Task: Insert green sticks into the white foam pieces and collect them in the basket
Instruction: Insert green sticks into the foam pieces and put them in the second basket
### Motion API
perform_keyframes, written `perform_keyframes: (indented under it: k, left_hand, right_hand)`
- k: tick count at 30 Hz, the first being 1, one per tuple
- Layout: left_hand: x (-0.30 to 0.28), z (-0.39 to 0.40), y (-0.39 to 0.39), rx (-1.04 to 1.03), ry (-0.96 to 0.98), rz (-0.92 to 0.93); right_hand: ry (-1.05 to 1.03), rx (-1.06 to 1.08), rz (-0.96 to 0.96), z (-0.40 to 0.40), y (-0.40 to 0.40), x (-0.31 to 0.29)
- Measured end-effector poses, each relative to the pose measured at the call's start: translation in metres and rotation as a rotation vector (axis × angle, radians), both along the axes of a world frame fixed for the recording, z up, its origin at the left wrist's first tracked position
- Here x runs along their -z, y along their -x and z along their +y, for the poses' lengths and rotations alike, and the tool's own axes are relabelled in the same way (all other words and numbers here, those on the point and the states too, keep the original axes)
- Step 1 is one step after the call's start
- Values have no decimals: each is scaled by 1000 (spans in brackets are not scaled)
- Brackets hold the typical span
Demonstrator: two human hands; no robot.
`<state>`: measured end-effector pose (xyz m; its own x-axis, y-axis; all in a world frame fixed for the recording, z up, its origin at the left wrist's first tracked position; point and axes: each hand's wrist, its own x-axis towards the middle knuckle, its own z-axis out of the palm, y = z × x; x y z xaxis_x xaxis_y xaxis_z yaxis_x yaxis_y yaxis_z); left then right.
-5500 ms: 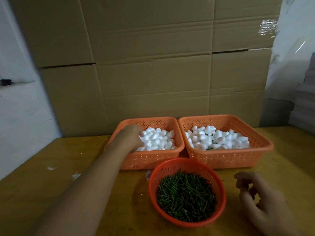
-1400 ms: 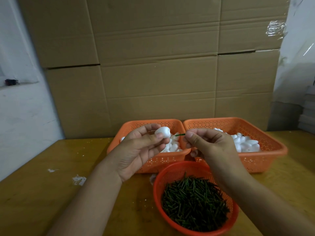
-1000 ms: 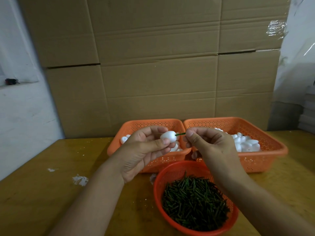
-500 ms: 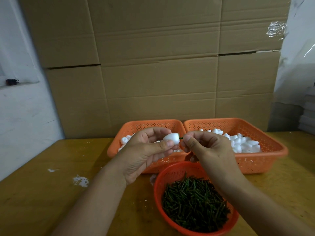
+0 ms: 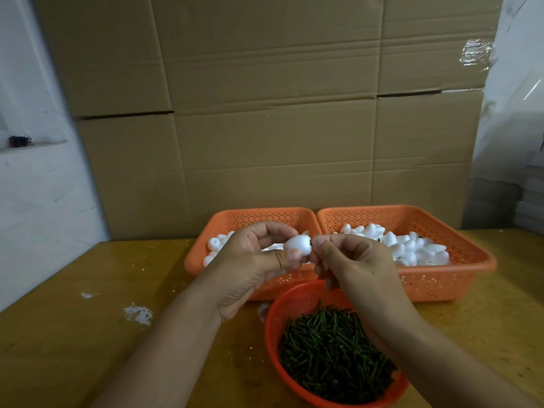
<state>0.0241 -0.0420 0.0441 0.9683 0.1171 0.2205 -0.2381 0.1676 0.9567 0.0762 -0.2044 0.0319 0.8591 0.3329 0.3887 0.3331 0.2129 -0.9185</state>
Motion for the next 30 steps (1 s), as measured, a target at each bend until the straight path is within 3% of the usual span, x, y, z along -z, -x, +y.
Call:
perform_keyframes:
  k: [7,15,21,30]
  left_hand:
    - [-1,0,0,-16,-28,-10]
    - [-3,-1,-2,-68,8,-55]
    - [-1,-4,-1,-66,0,-32]
    - [0,-2,-1,-50,-96,-11]
  right_hand:
    - [14,-16,23,-1,1,0]
    - [168,-156,98,-3,-5,1]
    - [108,-130,160,0,-6,6]
    - [154,-123,55,-1,-2,5]
